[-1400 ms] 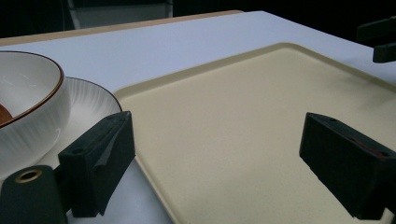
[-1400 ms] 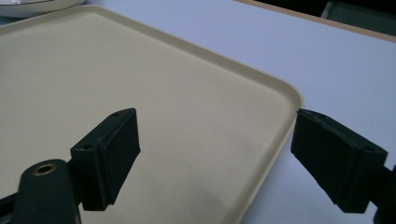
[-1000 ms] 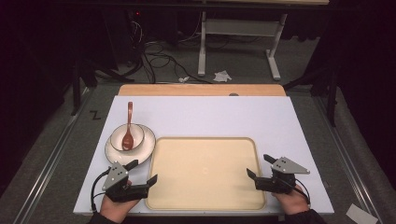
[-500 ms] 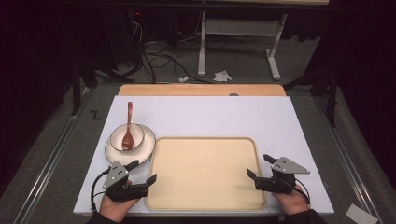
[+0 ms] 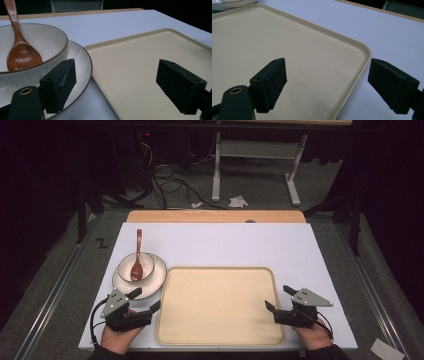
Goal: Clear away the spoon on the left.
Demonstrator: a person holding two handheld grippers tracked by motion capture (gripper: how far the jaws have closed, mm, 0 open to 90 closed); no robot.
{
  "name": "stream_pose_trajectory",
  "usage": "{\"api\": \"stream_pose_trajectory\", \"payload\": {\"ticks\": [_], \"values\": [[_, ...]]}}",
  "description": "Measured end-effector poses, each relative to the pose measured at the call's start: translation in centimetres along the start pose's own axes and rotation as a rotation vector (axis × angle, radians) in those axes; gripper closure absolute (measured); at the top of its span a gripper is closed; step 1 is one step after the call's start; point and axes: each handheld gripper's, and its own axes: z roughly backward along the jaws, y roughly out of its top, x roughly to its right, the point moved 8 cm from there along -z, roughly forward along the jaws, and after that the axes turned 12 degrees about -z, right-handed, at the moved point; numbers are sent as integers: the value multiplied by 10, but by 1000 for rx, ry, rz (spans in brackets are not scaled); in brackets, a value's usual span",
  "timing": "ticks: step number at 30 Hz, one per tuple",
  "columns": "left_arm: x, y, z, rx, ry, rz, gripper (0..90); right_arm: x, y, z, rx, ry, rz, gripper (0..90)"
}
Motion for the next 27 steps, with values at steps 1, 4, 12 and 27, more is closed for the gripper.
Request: {"api": "stream_pose_trajectory", "payload": {"ticks": [1,4,12,27], "values": [[-1,-1,0,-3,-1,3,168,0,0,0,-1,-1,-3,167],[-3,-1,0,2,-2,10,162,0,-1,-1,-8,-3,-3,167],[-16,5,7,23,31,52,141,2,0,3,3,-6,-1,167],[-58,33,20,21,151,45,166,1,0,1,-1,-2,-3,167]]}}
